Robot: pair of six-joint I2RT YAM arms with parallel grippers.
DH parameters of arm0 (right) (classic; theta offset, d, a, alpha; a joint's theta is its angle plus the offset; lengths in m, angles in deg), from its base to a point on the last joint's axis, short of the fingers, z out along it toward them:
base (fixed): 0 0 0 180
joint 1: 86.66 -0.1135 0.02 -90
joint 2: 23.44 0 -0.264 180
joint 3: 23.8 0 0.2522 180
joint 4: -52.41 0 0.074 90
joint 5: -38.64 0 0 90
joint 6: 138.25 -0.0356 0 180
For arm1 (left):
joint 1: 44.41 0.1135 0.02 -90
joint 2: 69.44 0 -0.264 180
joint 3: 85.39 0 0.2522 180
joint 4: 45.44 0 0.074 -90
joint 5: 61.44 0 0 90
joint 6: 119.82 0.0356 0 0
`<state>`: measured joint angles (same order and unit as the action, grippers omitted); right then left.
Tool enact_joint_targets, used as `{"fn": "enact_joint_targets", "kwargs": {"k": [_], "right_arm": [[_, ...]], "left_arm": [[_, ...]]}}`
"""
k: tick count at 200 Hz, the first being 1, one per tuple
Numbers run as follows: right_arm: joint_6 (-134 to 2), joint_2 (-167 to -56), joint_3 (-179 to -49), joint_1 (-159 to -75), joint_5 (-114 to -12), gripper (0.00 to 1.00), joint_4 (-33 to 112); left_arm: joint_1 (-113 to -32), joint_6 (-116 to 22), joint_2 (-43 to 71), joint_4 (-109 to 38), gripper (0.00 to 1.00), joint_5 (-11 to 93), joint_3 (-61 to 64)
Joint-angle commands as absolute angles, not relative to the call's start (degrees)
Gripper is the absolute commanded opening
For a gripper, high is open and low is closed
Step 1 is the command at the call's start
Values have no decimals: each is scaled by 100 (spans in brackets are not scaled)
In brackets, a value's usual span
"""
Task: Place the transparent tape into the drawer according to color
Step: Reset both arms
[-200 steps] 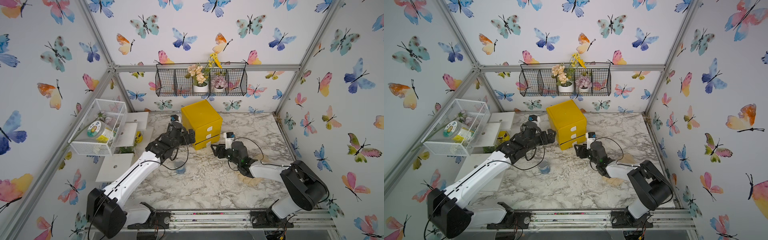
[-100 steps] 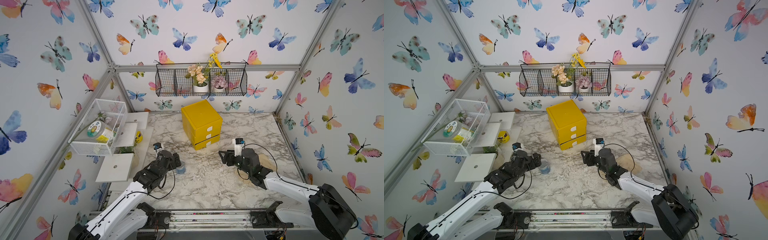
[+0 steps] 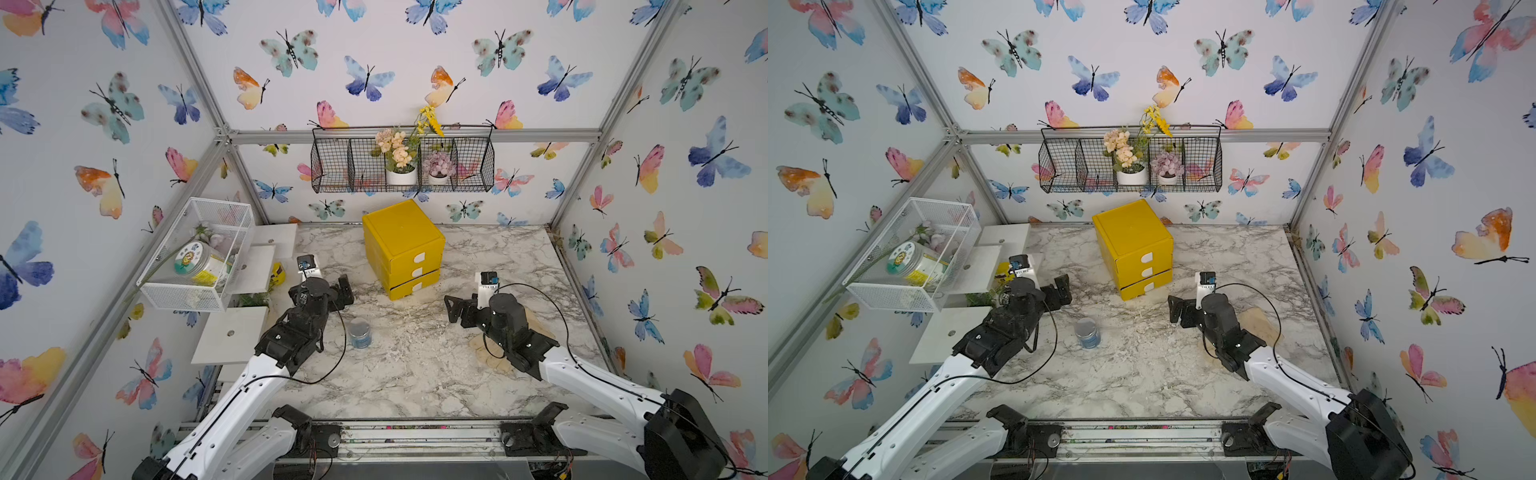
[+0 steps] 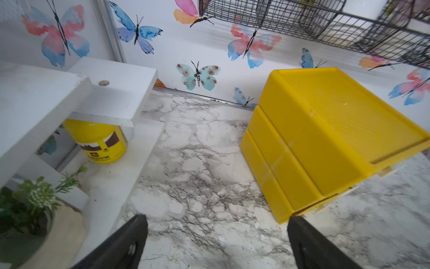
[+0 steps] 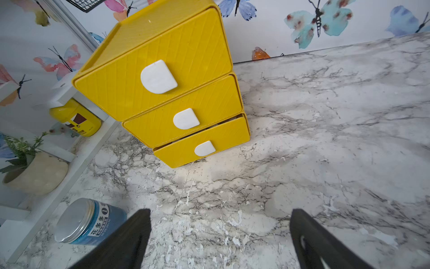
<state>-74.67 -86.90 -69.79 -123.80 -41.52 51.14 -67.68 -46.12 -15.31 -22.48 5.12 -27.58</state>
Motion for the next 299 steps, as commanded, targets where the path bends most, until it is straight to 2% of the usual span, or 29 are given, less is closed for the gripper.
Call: {"fn": "enact_joint_targets", "kwargs": {"k": [1,28,55,71,89,136,173,205,234,262,265,299], "right_arm": [[-7321,-8624,-7191,-12370,-3572,98,4870],[-7259,-8662,-7301,-12366,-3240,98,4744],[-7242,-8638,-7360,-12366,-3150,98,4713],[-7225,-8627,-7351,-12366,-3085,98,4734],[-7233,-8599,-7342,-12366,-3002,98,4736],[-7251,-8531,-7420,-12366,-2946,98,4679],[-7312,-8437,-7430,-12366,-2842,98,4716],[-7262,-8532,-7513,-12366,-2844,98,4659],[-7230,-8574,-7511,-12366,-2878,98,4686],[-7245,-8576,-7437,-12366,-2810,98,4832],[-7254,-8572,-7420,-12366,-2766,98,4866],[-7556,-8507,-7218,-12366,-2463,98,5078]], "left_arm": [[-6398,-3720,-1390,-3233,99,318,-3179],[-5912,-3514,-1336,-4461,99,137,-3909],[-5183,-3591,-994,-4910,99,241,-4238],[-4791,-3932,-943,-4966,99,872,-4229],[-4784,-3714,-837,-5712,100,979,-4572],[-4777,-3315,-63,-6303,97,1199,-4751],[-4654,-3476,119,-7435,98,1521,-5186],[-4518,-3300,672,-7025,94,2161,-4755],[-4625,-3331,747,-8737,95,1868,-5799],[-4831,-3125,999,-8666,96,1771,-5645],[-4830,-3134,986,-8722,100,1806,-5673],[-4833,-3175,1168,-9603,99,1610,-6069]]}}
